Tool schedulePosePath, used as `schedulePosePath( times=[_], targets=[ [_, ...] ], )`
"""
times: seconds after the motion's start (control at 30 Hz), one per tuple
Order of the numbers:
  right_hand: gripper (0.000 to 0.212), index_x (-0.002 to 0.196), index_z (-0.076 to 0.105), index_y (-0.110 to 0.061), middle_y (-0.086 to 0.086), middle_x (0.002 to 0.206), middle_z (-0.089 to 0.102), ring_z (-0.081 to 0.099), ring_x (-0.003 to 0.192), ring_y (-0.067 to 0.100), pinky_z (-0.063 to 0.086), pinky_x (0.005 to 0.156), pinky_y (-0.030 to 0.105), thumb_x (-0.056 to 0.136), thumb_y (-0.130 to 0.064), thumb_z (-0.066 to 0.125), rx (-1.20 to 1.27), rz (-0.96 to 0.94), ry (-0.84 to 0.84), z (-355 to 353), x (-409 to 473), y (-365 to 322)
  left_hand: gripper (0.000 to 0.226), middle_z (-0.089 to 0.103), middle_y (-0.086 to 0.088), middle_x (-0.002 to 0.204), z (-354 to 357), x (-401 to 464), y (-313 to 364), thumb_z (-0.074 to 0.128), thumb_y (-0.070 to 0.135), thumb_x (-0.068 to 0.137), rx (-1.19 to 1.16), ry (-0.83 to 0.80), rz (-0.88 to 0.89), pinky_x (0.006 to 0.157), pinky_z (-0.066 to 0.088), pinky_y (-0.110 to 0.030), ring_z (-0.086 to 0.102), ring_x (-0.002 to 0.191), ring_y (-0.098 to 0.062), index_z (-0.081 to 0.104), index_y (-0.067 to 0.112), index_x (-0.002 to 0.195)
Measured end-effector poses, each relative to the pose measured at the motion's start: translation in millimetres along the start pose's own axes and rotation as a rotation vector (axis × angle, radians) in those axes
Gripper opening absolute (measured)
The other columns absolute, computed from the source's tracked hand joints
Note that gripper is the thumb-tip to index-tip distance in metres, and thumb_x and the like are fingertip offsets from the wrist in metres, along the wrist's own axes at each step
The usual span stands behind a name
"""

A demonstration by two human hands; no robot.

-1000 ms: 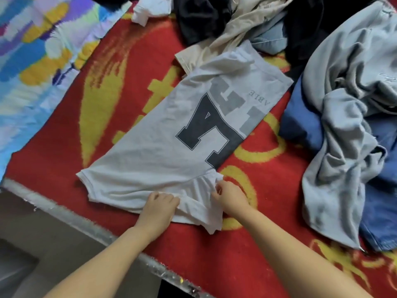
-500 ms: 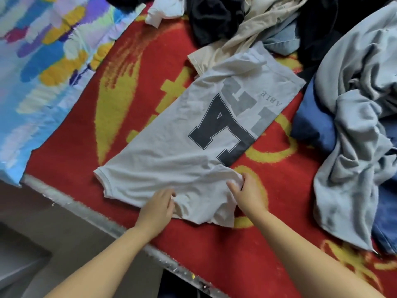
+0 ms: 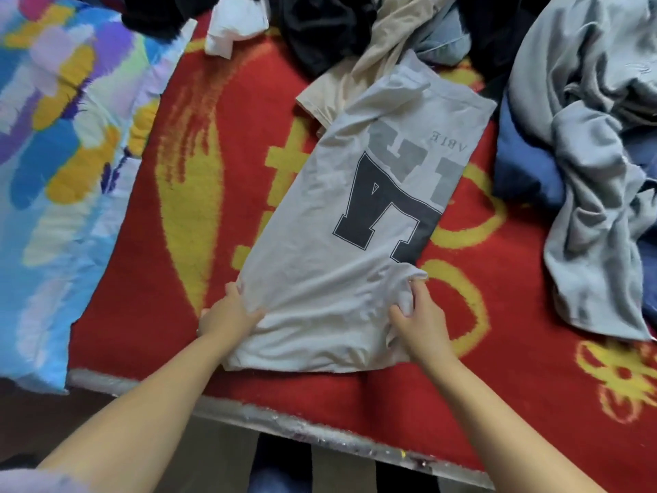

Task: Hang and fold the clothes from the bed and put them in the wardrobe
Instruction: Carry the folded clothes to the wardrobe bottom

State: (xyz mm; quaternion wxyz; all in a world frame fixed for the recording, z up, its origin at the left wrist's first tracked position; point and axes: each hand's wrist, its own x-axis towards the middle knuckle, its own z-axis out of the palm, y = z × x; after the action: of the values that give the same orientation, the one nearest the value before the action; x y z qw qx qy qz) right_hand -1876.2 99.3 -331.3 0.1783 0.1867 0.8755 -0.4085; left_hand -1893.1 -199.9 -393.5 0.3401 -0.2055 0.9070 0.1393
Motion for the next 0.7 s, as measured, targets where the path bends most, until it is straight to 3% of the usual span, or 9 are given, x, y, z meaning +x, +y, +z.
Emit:
schedulePosePath(
  times=[0.1, 0.23, 0.3, 0.33, 0.4, 0.43, 0.53, 0.6, 0.7],
  targets=[
    [0.034, 0.119, 0.053, -0.023, -0.007, 0.092, 0.056, 0.056, 0.073, 0.008, 0.044, 0.069, 0.018, 0.087, -0.021, 0.066, 0.067, -0.201, -0.187, 45, -19, -40, 0.054, 0.049, -0.01, 0.124, -13, 6, -19, 0.07, 0.041, 0.081, -0.043, 0.038, 0.037, 0.086, 0.043, -0.041, 0.047, 0.115, -0.03, 0.044, 0.011, 0.118],
    [0.038, 0.122, 0.057, -0.011, 0.001, 0.11, 0.061, 0.061, 0.098, 0.021, 0.049, 0.084, 0.036, 0.086, -0.002, 0.053, -0.108, -0.198, 0.026, 51, -27, -22, 0.052, 0.054, -0.007, 0.115, -24, 12, -43, 0.07, 0.036, 0.082, -0.079, 0.018, 0.009, 0.075, 0.042, -0.036, 0.053, 0.108, -0.029, 0.043, 0.014, 0.12],
    [0.061, 0.142, 0.042, -0.011, 0.008, 0.146, 0.043, 0.041, 0.134, 0.03, 0.032, 0.109, 0.042, 0.082, -0.006, 0.054, -0.468, -0.296, -0.179, 54, -34, 2, 0.038, 0.06, -0.006, 0.093, -26, 14, -51, 0.068, 0.034, 0.084, -0.14, -0.102, 0.01, 0.064, 0.037, -0.032, 0.058, 0.087, -0.025, 0.046, 0.015, 0.107],
    [0.074, 0.151, 0.025, -0.013, 0.007, 0.159, 0.019, 0.015, 0.147, 0.031, 0.011, 0.117, 0.048, 0.082, -0.01, 0.053, -0.653, -0.366, -0.304, 60, -37, 13, 0.028, 0.061, -0.005, 0.085, -28, 15, -54, 0.067, 0.032, 0.085, -0.216, -0.177, 0.028, 0.062, 0.037, -0.031, 0.057, 0.079, -0.022, 0.051, 0.012, 0.098],
    [0.088, 0.154, 0.002, -0.019, 0.002, 0.159, -0.009, -0.017, 0.145, 0.028, -0.017, 0.11, 0.055, 0.081, -0.015, 0.052, -0.887, -0.408, -0.441, 69, -39, 23, 0.017, 0.069, -0.001, 0.078, -34, 14, -58, 0.066, 0.026, 0.087, -0.392, -0.358, 0.065, 0.061, 0.042, -0.027, 0.062, 0.072, -0.016, 0.065, 0.01, 0.083],
    [0.09, 0.154, 0.007, -0.02, 0.004, 0.16, -0.001, -0.009, 0.147, 0.029, -0.013, 0.109, 0.06, 0.08, -0.017, 0.058, -0.938, -0.412, -0.446, 71, -38, 22, 0.015, 0.073, -0.001, 0.081, -39, 12, -58, 0.066, 0.024, 0.089, -0.469, -0.443, 0.066, 0.063, 0.046, -0.024, 0.066, 0.075, -0.015, 0.07, 0.012, 0.082],
    [0.076, 0.13, 0.061, -0.019, 0.01, 0.135, 0.058, 0.053, 0.126, 0.03, 0.036, 0.099, 0.063, 0.058, -0.017, 0.085, -0.94, -0.477, -0.269, 74, -28, 11, 0.018, 0.074, -0.011, 0.093, -55, 10, -57, 0.058, 0.017, 0.092, -0.713, -0.591, 0.032, 0.075, 0.052, -0.031, 0.07, 0.086, -0.024, 0.072, 0.006, 0.098],
    [0.057, 0.117, 0.069, -0.014, 0.009, 0.122, 0.066, 0.063, 0.113, 0.032, 0.045, 0.095, 0.057, 0.062, -0.005, 0.081, -0.782, -0.536, -0.207, 78, -25, 8, 0.019, 0.073, -0.013, 0.09, -71, 8, -49, 0.055, 0.014, 0.091, -0.846, -0.675, -0.037, 0.067, 0.054, -0.03, 0.069, 0.078, -0.023, 0.07, 0.003, 0.098],
    [0.034, 0.115, 0.063, -0.019, 0.001, 0.117, 0.065, 0.058, 0.107, 0.028, 0.048, 0.086, 0.038, 0.085, -0.007, 0.053, -0.492, -0.357, -0.401, 66, -18, -4, 0.015, 0.072, -0.007, 0.082, -98, 4, -20, 0.06, 0.015, 0.08, -0.993, -0.778, -0.107, 0.053, 0.054, -0.025, 0.069, 0.067, -0.015, 0.073, 0.01, 0.087]
  ],
)
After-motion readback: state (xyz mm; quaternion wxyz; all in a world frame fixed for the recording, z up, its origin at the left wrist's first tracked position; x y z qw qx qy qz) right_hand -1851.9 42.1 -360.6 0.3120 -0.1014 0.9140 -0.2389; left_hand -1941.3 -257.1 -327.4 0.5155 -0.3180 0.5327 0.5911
